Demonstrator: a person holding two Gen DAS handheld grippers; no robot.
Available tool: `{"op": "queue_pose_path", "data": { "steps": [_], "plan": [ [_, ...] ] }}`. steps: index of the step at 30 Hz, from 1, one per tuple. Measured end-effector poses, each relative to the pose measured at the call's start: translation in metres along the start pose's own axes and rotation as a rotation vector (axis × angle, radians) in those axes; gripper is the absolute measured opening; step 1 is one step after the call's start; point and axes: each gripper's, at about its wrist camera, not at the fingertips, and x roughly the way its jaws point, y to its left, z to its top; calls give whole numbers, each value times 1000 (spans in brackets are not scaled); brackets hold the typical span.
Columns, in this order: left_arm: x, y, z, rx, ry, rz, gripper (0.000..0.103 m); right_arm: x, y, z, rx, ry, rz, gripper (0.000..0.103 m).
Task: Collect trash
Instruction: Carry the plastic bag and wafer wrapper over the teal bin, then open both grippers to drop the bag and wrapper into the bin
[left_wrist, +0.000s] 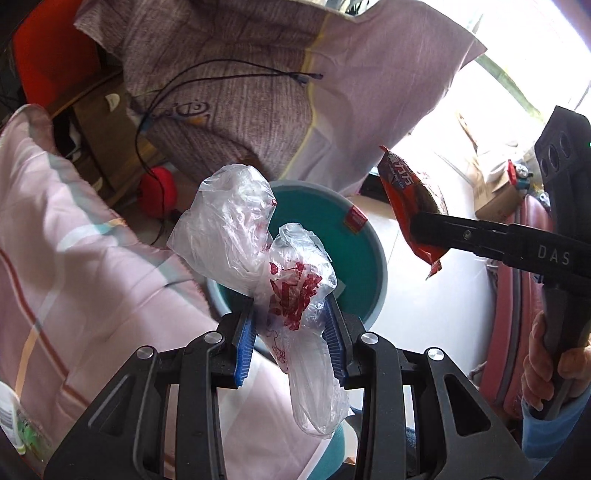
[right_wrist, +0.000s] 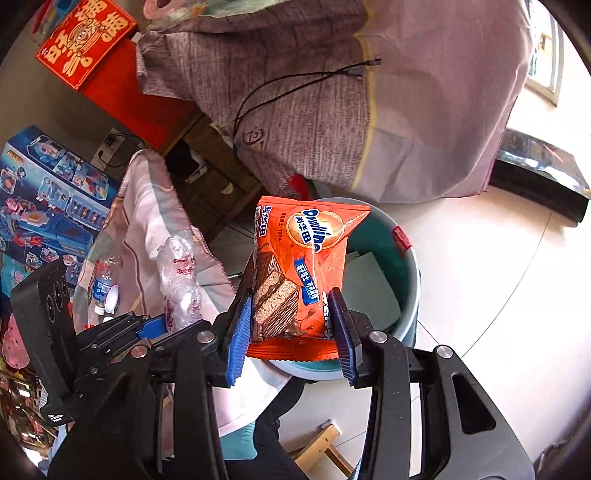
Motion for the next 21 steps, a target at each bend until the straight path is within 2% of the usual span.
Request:
{"op": "queue_pose_path", "data": {
  "steps": [5, 6, 7, 9, 12, 13, 17, 19, 21],
  "plan": [
    [18, -4, 8, 10, 20, -9, 36, 3, -8, 6, 15, 7, -19, 39],
    [22, -3, 10, 9, 23, -8, 42, 4, -9, 7, 18, 9, -23, 39],
    [24, -3, 11, 8, 23, -8, 52, 5, -10, 8, 20, 11, -26, 39],
    [28, -2, 13, 8, 23, -2, 63, 7, -11, 10, 23, 14, -30, 39],
    [33, 1, 13, 10, 29, 17, 69, 12, -13, 11, 30, 23, -36, 40],
    [33, 2, 12, 6, 32, 26, 75, 14, -14, 12, 33, 27, -37, 39],
    [29, 10, 8, -22, 20, 28, 82, 21, -11, 13, 28, 43, -40, 40],
    [26, 13, 7, -34, 11, 36, 90, 24, -8, 14, 22, 50, -38, 40],
    [23, 16, 5, -41, 3, 43, 91, 28, -4, 14, 14, 58, -39, 43]
  ]
}}
